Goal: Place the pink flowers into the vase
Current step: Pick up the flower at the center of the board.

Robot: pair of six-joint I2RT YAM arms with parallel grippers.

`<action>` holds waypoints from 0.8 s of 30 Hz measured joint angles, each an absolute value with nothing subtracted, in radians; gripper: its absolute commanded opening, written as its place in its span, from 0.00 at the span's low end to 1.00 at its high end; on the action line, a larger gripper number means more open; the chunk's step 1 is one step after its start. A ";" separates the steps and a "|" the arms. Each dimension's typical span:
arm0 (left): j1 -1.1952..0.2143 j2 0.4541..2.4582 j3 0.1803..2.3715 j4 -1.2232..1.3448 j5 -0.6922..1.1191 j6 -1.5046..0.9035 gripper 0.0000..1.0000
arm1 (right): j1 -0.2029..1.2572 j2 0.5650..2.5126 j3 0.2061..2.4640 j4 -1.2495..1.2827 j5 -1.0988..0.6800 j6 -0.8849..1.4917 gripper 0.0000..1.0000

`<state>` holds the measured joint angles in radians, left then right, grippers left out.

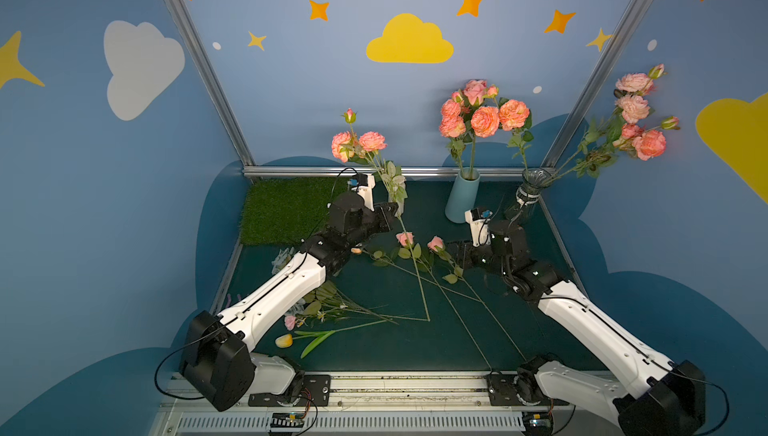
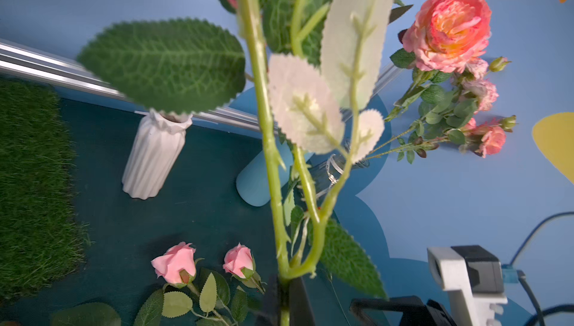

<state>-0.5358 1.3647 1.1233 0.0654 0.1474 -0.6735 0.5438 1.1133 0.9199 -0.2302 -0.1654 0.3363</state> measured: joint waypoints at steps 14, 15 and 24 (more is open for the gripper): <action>-0.519 1.339 1.089 0.077 0.524 -0.708 0.02 | 0.552 1.302 1.040 0.035 -0.685 0.452 0.35; -0.519 1.336 1.084 0.080 0.530 -0.710 0.02 | 0.553 1.302 1.040 0.043 -0.697 0.456 0.35; -0.519 1.334 1.082 0.117 0.567 -0.735 0.02 | 0.568 1.303 1.040 0.064 -0.739 0.468 0.27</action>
